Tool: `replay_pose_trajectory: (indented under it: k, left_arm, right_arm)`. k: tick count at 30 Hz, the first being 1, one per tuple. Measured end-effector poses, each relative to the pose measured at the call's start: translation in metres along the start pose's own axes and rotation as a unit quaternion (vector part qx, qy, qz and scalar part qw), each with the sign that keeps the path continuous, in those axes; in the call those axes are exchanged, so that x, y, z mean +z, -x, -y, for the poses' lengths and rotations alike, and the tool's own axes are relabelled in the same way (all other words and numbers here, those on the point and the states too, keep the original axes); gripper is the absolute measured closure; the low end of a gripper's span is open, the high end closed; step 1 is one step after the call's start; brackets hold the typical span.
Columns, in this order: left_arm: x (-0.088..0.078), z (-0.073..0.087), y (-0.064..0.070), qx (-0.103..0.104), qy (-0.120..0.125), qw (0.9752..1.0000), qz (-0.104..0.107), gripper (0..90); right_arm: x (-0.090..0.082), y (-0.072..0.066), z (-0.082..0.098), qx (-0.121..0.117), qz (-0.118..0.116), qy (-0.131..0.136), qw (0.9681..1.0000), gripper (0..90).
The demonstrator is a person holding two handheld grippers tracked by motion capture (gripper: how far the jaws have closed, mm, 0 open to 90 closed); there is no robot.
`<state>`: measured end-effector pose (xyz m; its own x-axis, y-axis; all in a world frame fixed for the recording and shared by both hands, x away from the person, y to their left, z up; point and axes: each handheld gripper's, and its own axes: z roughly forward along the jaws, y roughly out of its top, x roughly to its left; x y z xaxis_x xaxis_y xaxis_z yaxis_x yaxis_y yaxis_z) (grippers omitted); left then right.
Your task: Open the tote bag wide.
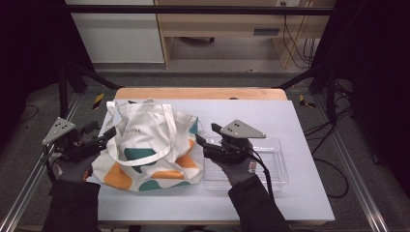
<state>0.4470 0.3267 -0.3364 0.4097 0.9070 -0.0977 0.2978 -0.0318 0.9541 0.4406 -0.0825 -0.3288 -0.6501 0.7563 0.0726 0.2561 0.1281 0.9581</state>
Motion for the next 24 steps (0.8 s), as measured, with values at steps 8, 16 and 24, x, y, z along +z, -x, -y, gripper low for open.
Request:
replay_pose_trajectory:
  k: [8,16,24]
  left_arm:
    - [0.007,0.005,-0.008,-0.006,-0.012,0.9999,-0.005,34.1]
    - [0.006,0.011,-0.015,-0.020,-0.021,0.9996,0.003,45.9]
    - [0.010,0.015,-0.015,-0.021,-0.038,0.9991,0.004,56.8]
  right_arm:
    - [0.022,-0.015,-0.006,0.002,-0.020,0.000,0.9998,39.5]
    - [0.040,-0.025,-0.011,0.006,-0.034,-0.001,0.9994,41.0]
    - [0.056,-0.031,-0.011,0.007,-0.041,-0.014,0.9990,42.9]
